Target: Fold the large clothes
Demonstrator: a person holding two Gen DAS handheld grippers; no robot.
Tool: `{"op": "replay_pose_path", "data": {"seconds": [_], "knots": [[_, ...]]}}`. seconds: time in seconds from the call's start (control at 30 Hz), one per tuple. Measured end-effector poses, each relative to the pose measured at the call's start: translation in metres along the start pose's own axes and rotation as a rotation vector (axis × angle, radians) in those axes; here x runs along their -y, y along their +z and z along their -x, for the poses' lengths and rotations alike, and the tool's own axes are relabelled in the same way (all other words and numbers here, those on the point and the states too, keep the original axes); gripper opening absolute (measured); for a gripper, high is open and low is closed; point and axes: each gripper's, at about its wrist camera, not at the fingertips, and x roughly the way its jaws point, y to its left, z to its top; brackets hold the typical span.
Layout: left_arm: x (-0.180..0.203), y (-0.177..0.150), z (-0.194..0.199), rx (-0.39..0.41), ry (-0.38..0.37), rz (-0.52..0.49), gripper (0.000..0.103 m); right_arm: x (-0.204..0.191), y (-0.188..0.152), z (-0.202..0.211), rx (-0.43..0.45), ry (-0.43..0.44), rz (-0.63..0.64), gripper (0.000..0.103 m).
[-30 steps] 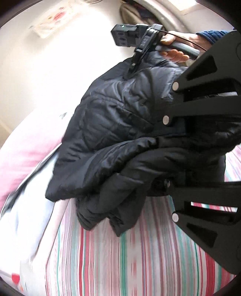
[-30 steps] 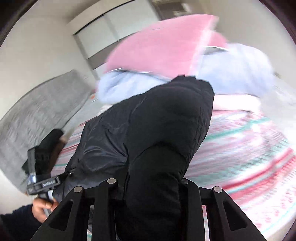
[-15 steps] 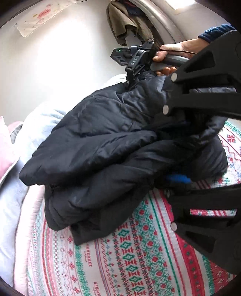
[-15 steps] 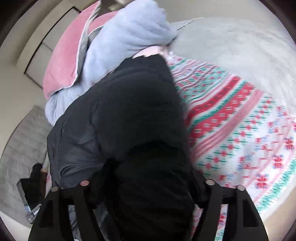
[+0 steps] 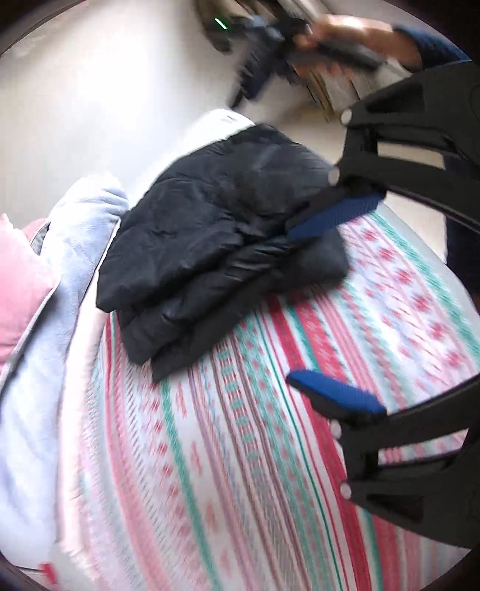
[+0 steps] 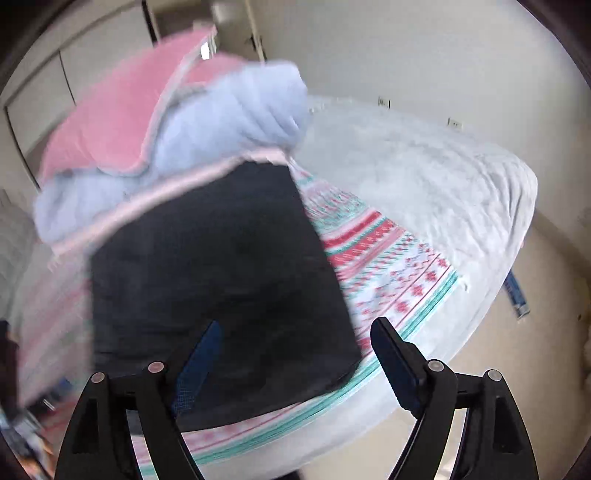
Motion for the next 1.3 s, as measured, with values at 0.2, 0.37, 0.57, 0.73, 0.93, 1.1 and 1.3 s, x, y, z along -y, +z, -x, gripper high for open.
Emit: {"op": "replay_pose_path", "data": {"seconds": [0.2,0.37,0.57,0.73,0.93,1.1,1.3], "knots": [[0.027,-0.041,0.061,0.051,0.115,-0.153,0.089,-0.065,-0.072,0.081,0.130,0.012,0.002,0.091],[0.029,-0.067,0.089,0.079,0.161,-0.151,0.092,-0.101,-0.138,0.120,0.175,-0.042,0.063,0.100],[0.039,-0.088,0.111,0.105,0.214,-0.175,0.101,-0.134,-0.173,0.144,0.199,-0.157,0.100,0.103],[0.049,-0.090,0.130,0.172,0.248,-0.166,0.102,-0.161,-0.182,0.174,0.284,-0.199,0.138,0.103],[0.045,-0.089,0.128,0.134,0.238,-0.150,0.102,-0.173,-0.190,0.186,0.304,-0.235,0.154,0.103],[0.047,-0.091,0.127,0.121,0.210,-0.159,0.102,-0.177,-0.193,0.191,0.306,-0.248,0.167,0.103],[0.054,-0.092,0.132,0.129,0.183,-0.165,0.102,-0.174,-0.194,0.197,0.321,-0.286,0.161,0.103]]}}
